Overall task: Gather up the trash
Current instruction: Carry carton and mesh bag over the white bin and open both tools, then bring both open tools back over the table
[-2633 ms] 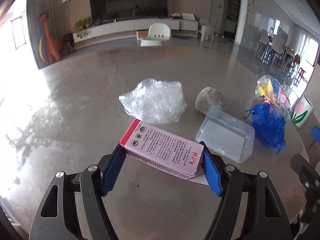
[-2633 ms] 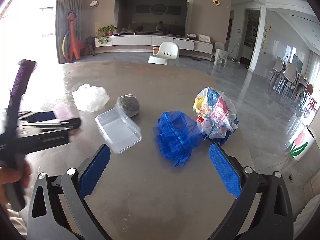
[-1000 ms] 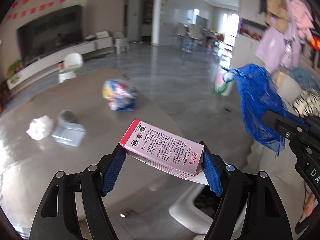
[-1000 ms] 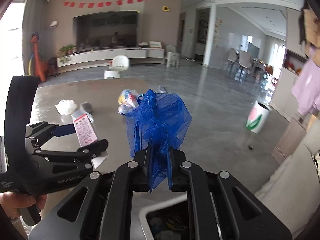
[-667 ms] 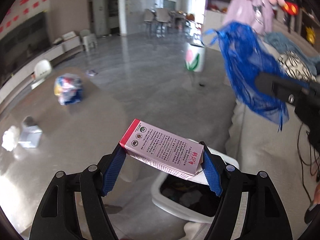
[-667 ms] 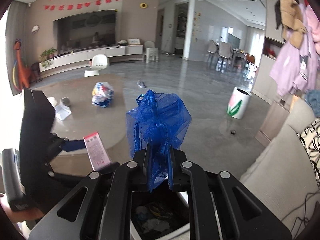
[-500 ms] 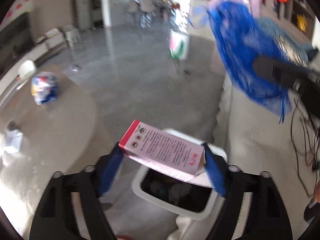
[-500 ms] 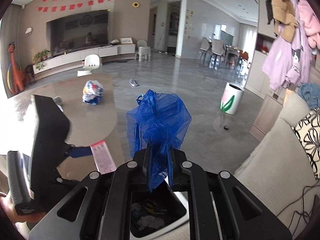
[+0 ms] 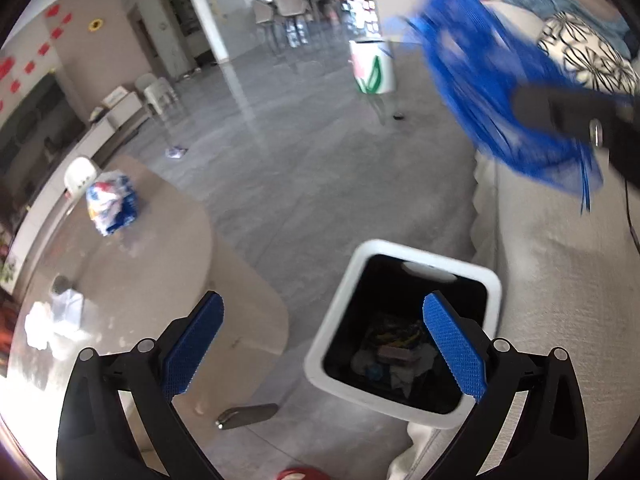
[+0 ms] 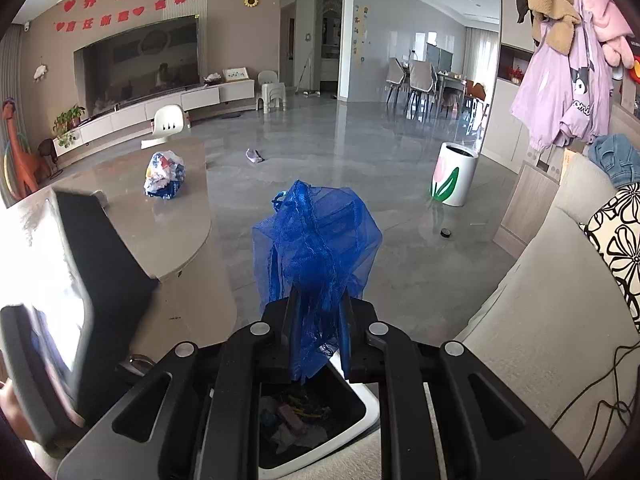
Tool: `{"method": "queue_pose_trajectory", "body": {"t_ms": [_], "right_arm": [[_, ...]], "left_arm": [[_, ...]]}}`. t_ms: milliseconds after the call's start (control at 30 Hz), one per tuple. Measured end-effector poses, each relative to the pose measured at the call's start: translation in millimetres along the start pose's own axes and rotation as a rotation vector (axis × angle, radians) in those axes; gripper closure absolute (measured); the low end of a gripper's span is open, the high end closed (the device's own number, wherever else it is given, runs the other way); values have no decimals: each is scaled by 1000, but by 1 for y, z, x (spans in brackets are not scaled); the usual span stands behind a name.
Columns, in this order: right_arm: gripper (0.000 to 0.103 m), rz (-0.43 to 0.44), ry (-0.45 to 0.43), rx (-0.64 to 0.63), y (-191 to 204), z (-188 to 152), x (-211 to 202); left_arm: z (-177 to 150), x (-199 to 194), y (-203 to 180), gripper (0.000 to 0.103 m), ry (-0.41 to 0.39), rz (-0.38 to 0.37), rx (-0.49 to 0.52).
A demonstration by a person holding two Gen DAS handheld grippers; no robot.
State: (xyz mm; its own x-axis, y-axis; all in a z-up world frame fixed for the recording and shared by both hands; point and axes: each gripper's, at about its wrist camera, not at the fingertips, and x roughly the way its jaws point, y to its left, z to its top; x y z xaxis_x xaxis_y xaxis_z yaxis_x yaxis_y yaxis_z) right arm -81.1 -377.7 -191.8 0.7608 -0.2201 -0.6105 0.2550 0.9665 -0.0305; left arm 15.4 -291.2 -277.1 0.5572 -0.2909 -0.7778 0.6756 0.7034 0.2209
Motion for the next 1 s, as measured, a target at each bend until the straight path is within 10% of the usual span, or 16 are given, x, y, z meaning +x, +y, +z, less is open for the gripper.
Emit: {"method": "queue_pose_trajectory", "body": {"t_ms": [100, 200, 233, 1000], "right_arm": [[82, 4, 37, -5, 3, -6, 11], [7, -9, 129, -61, 11, -15, 31], [3, -22, 155, -80, 12, -18, 37], [3, 137, 28, -214, 103, 35, 42]], "left_arm": [[-1, -5, 25, 4, -16, 30, -61], [-2, -9, 44, 4, -19, 42, -111], [-2, -10, 52, 4, -20, 44, -133], [-41, -38, 188, 4, -53, 181, -441]]}}
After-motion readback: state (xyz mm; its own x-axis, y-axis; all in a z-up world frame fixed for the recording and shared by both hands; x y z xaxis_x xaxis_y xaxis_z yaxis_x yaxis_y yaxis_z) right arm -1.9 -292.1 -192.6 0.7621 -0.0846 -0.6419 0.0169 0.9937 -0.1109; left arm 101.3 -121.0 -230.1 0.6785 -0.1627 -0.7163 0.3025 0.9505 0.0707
